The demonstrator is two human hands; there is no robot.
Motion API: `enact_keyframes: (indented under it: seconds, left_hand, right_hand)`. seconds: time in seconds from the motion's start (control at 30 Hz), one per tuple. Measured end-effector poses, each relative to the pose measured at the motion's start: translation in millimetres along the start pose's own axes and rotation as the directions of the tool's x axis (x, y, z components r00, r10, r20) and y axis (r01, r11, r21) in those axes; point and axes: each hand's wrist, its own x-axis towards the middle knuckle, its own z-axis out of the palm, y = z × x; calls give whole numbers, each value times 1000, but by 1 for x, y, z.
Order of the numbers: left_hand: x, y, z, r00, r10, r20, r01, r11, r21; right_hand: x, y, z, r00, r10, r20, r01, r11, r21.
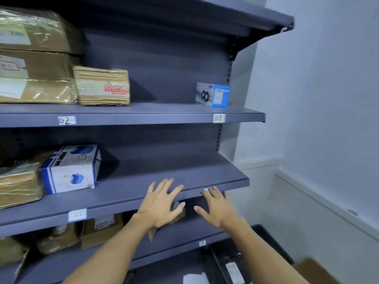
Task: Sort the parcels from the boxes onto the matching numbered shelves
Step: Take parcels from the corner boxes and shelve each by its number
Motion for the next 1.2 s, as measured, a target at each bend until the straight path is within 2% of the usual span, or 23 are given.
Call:
enact_keyframes:
  seconds: [0.33, 0.6, 0.87, 1.2]
  left_hand:
    - [44, 119, 2, 980, 199, 5, -199, 980, -10]
    - [108, 213, 26, 955, 296, 15, -296, 955, -6]
    - [159, 292, 66, 935, 350, 53, -350, 937, -10]
    - [204, 329, 136, 909, 384, 163, -375, 923, -84]
  right_hand:
    - [-67, 105, -24, 978, 194, -74, -194, 981, 16]
    - [-97, 222, -25, 948, 305, -89, -301, 952, 60]
    - [-113, 336, 5, 918, 394, -53, -387, 916, 102]
    - [-83, 402, 52, 891, 450, 62, -454, 881, 133]
